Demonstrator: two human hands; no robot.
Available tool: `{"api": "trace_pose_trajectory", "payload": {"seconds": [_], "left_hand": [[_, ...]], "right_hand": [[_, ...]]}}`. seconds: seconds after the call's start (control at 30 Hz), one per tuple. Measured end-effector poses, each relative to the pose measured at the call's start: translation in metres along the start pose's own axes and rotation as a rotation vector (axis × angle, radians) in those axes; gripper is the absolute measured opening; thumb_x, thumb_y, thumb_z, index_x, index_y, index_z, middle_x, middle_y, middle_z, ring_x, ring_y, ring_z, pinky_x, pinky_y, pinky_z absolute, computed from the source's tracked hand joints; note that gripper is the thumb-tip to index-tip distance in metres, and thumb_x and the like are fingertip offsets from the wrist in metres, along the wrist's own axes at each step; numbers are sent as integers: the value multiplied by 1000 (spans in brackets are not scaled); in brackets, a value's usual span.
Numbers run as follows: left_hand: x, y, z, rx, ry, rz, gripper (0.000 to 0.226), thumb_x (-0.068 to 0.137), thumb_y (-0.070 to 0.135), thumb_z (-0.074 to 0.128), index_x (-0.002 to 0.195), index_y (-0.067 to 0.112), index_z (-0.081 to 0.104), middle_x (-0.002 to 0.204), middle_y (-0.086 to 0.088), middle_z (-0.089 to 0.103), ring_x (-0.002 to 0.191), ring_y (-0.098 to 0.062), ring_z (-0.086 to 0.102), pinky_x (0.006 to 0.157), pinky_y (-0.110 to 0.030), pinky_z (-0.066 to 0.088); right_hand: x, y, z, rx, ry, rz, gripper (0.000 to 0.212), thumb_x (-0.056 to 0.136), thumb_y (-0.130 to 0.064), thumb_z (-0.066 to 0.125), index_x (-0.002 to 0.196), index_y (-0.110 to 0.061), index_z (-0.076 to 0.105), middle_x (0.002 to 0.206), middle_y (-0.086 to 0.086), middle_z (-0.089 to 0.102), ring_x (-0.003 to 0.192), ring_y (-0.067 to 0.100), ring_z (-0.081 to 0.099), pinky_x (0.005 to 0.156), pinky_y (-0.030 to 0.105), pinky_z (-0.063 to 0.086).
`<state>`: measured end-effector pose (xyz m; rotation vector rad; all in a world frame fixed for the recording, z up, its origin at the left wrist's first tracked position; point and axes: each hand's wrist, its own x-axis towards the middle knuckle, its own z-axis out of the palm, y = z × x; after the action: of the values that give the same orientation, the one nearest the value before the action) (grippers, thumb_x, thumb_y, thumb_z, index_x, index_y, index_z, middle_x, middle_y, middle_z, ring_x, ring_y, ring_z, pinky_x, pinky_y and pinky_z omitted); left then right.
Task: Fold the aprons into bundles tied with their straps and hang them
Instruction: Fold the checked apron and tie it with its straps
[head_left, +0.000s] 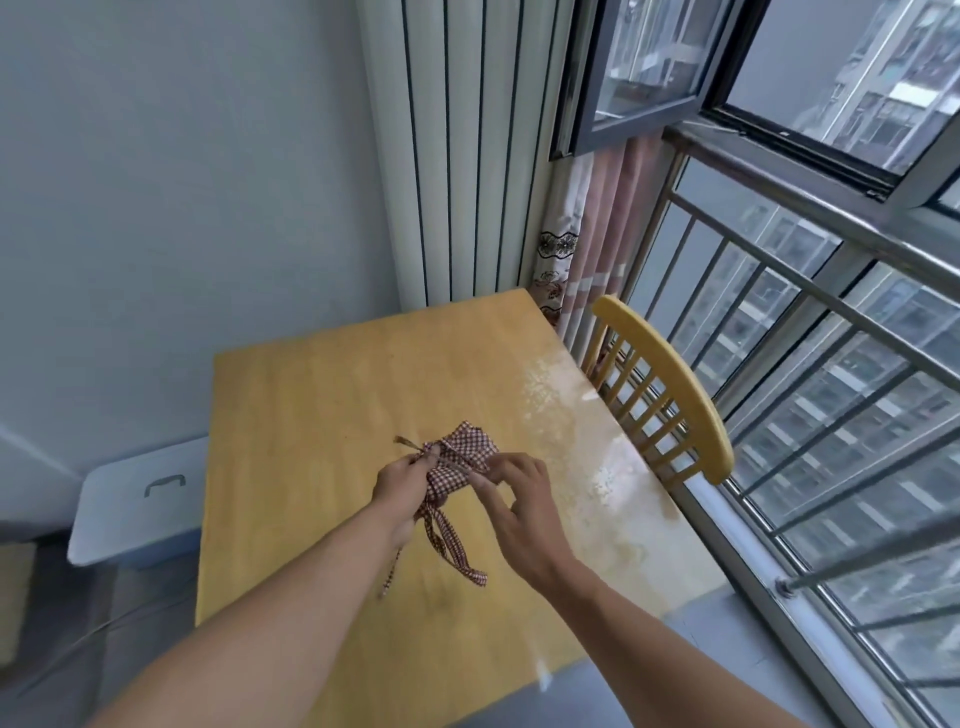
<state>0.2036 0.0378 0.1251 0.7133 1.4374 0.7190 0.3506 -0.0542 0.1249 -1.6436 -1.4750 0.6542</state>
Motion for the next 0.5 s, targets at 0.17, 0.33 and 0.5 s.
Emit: {"api": "trace_pose_trajectory", "payload": {"seconds": [0.17,0.33,0.5], "left_hand": [[10,13,1,-127,-25,-29,24,100,24,65,107,2,68,89,-14,71,66,-24,63,53,-29,47],[8,26,-1,-177,-202,-43,21,102,23,61,106,4,68,89,-9,72,74,-23,64,60,-31,46],[13,32,-16,-77,-451,-41,31,100,24,63,120,0,67,108,-14,72,87,-23,68,71,-31,50]], "right_hand": [[-14,-5,2,626,-48,577,55,94,-60,51,71,-10,56,68,3,61,72,22,60,74,36,51],[-19,4,2,779,-277,856,67,94,-70,38,57,-14,43,60,13,56,61,28,63,81,43,55],[-5,9,-6,484,-457,889,96,98,-75,15,87,-2,77,100,15,78,93,32,76,88,38,57]]}}
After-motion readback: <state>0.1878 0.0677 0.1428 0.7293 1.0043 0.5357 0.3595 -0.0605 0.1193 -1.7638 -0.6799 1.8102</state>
